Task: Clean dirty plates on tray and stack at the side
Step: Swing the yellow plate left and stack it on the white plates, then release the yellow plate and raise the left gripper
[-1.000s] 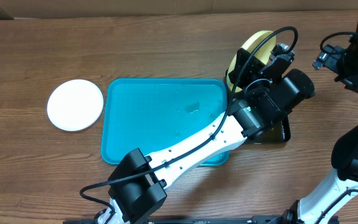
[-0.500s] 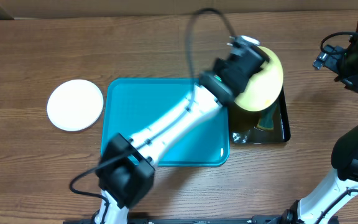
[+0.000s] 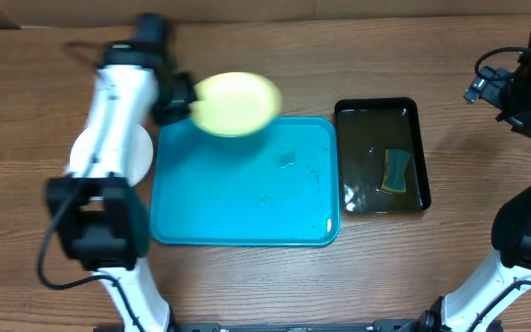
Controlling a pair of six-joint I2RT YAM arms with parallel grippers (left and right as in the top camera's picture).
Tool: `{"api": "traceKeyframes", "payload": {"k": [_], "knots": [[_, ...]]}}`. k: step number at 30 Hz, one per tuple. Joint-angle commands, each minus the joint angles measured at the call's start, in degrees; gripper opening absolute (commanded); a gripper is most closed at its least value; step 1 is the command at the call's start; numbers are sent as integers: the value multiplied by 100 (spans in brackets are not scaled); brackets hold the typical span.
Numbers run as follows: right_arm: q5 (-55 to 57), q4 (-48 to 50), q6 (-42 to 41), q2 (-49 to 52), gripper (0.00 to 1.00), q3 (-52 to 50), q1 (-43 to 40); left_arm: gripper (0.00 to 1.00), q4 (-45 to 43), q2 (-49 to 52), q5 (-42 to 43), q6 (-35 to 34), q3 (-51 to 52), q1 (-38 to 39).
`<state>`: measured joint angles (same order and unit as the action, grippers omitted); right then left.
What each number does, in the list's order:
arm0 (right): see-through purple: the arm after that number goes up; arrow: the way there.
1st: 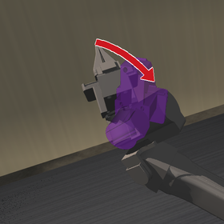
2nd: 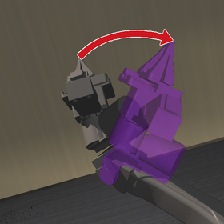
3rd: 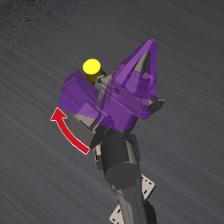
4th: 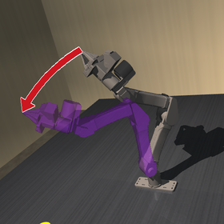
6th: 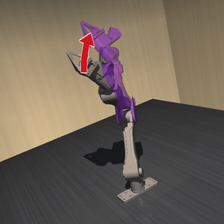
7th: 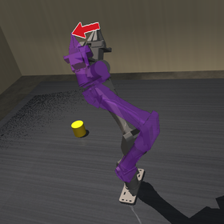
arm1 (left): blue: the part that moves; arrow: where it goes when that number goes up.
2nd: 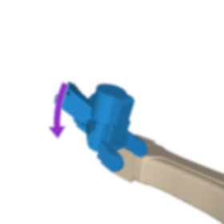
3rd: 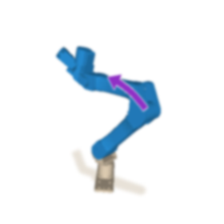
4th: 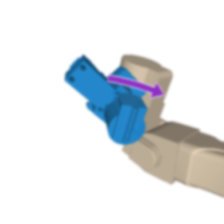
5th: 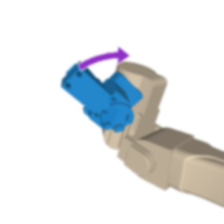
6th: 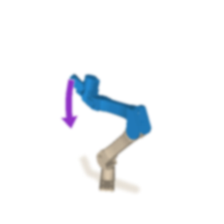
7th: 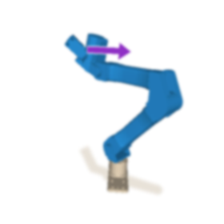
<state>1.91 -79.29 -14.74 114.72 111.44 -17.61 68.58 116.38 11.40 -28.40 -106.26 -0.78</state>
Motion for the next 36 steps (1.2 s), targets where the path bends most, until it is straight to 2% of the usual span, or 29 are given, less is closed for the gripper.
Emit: {"api": "traceKeyframes", "payload": {"k": [1, 4, 9, 14, 24, 30, 36], "knots": [[13, 17, 11, -59, 100, 109, -15, 4, 424, 28, 302, 278, -116, -944], [13, 17, 11, -59, 100, 109, -15, 4, 885, 28, 286, 452, -114, -1834], [13, 17, 11, -59, 100, 109, -15, 4, 1038, 31, -44, 391, -50, -2975], [13, 17, 11, -59, 100, 109, -15, 4, 953, 31, -46, 396, 37, -3576], [13, 17, 11, -59, 100, 109, -15, 4, 772, 33, -369, 354, 214, -3438], [13, 17, 11, -59, 100, 109, -15, 4, 719, 33, -981, 70, 439, -3176], [13, 17, 11, -59, 100, 109, -15, 4, 522, 33, -1023, 72, 632, -3130]]}}
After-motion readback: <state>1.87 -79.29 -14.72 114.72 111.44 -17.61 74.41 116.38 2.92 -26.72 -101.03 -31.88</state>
